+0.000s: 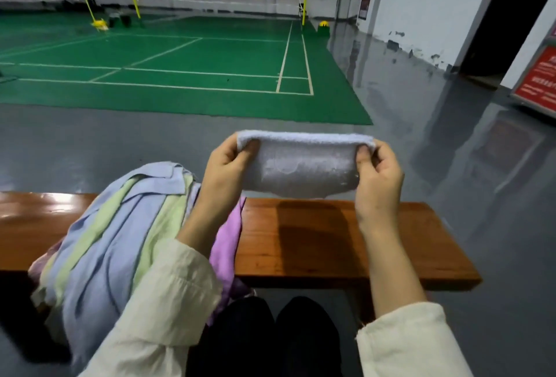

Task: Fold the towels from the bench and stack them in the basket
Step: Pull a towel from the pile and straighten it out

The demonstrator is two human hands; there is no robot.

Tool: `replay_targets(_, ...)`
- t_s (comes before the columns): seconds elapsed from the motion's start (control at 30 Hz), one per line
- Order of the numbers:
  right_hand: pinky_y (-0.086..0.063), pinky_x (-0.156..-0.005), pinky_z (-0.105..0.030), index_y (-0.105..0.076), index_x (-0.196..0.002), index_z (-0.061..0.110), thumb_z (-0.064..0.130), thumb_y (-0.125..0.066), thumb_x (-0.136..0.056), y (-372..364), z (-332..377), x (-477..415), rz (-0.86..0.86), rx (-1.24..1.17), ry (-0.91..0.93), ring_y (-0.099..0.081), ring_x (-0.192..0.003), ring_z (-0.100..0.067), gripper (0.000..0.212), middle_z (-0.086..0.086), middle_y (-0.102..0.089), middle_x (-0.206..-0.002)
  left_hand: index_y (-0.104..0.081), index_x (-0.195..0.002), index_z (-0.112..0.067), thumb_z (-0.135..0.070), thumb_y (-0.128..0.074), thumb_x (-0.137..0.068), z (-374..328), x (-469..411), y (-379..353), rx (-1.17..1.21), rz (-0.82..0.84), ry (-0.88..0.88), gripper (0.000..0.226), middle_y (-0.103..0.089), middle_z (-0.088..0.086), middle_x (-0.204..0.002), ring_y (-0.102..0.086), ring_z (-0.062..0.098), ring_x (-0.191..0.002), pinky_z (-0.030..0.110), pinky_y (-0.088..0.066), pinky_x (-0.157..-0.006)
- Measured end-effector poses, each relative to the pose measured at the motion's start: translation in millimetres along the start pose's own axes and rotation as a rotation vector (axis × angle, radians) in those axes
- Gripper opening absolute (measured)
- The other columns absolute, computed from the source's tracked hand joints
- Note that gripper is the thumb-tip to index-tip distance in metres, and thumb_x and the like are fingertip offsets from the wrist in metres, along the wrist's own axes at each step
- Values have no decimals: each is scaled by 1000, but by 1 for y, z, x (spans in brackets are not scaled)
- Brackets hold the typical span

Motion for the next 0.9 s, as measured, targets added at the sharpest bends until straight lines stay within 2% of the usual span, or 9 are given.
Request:
replay_targets(0.13,-41,-70,-18,-58,-85,26,8,-48,-98,23,-85,68,15,94,-176,-52,-73,3,25,9,-58,-80,-63,-84,-21,-5,-49,-96,82,68,2,-56,5,211,25,-64,-16,-71,-52,-6,-71,15,-41,-67)
replay_targets(0.2,-41,-72,-27,-60,-89,18,8,-48,-97,30,-119,96,26,122,-281,-53,-79,-10,18,6,-59,-81,-63,-84,-20,-4,-49,-95,114,94,4,-72,6,325,24,-64,-14,-71,-52,-2,-73,15,-41,-66)
replay_targets(0.27,-40,-71,-27,-60,-94,11,8,-48,-98,34,-138,114,17,126,-352,-52,-80,-13,13,4,-58,-81,-62,-84,-20,-4,-50,-95,132,111,6,-100,-7,385,23,-62,-13,-76,-51,3,-78,13,-41,-67)
replay_targets(0.4,-37,-67,-29,-55,-91,9,11,-45,-99,34,-153,123,-27,137,-409,-45,-71,-9,13,6,-51,-75,-66,-108,-13,-16,-52,-97,143,117,6,-364,11,296,18,-68,-7,-96,-54,-3,-91,8,-38,-76)
replay_targets(0.57,-36,-68,-29,-53,-90,12,13,-45,-99,22,-170,114,-9,209,-411,-43,-68,-7,12,10,-49,-74,-56,-129,-15,-30,-46,-100,172,108,9,-580,-4,314,34,-66,8,-119,-58,22,-113,24,-39,-86)
replay_targets(0.63,-37,-69,-29,-53,-92,12,15,-44,-100,15,-180,108,27,259,-412,-47,-73,-11,12,9,-50,-76,-56,-127,-17,-31,-46,-100,187,103,8,-571,-7,347,32,-67,7,-117,-59,24,-112,29,-42,-88)
replay_targets(0.77,-42,-74,-37,-55,-96,8,19,-44,-99,2,-199,89,98,388,-388,-51,-78,-19,15,10,-53,-75,-61,-116,-11,-22,-52,-97,207,87,4,-536,-11,377,24,-68,5,-110,-59,19,-105,21,-37,-80)
replay_targets(0.87,-42,-72,-38,-54,-96,10,22,-44,-99,-11,-211,70,130,474,-351,-51,-76,-19,16,6,-54,-76,-56,-85,-16,-25,-57,-94,216,70,3,-547,-54,401,13,-63,-1,-79,-55,14,-76,27,-33,-67)
replay_targets(0.9,-42,-71,-39,-55,-97,11,23,-43,-100,-15,-215,63,137,502,-340,-52,-76,-21,17,3,-55,-78,-48,-75,-20,-26,-58,-94,219,64,3,-550,-75,402,22,-54,-8,-67,-48,7,-65,27,-29,-62)
Point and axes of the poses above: each hand's wrist, its own x-axis away from the middle knuckle, its own y-axis out of the back of the hand, z = x × y, the point moved 3 cm from there along -x, towards the middle knuckle
